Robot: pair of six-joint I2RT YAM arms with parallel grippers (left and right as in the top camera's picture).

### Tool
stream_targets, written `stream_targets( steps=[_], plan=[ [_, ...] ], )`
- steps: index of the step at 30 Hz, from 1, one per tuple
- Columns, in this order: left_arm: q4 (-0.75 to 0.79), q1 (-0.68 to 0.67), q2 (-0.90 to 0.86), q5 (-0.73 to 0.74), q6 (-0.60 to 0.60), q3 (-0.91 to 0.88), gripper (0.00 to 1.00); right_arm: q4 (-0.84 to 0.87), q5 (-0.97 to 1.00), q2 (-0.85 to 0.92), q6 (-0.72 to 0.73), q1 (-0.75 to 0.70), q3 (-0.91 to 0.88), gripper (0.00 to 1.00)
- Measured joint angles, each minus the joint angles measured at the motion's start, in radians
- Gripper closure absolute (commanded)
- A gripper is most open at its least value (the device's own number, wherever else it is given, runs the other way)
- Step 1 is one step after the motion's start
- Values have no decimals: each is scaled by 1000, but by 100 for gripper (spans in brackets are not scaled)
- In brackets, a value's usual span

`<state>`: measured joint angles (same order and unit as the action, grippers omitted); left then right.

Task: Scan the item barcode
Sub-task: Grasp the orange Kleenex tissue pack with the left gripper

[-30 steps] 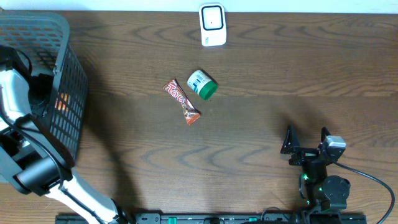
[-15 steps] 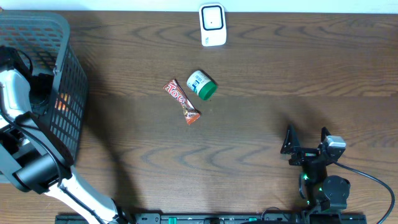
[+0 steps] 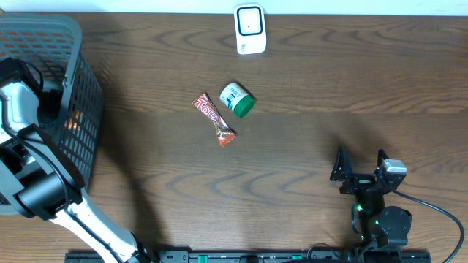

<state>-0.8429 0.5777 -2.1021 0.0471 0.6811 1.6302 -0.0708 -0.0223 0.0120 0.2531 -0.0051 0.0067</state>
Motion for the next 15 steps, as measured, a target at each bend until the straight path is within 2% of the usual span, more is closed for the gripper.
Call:
stream_targets(
  steps=[15],
  plan=[
    [27, 0, -8, 12, 7, 0, 2, 0, 0, 0, 0, 0, 0, 1]
  ],
)
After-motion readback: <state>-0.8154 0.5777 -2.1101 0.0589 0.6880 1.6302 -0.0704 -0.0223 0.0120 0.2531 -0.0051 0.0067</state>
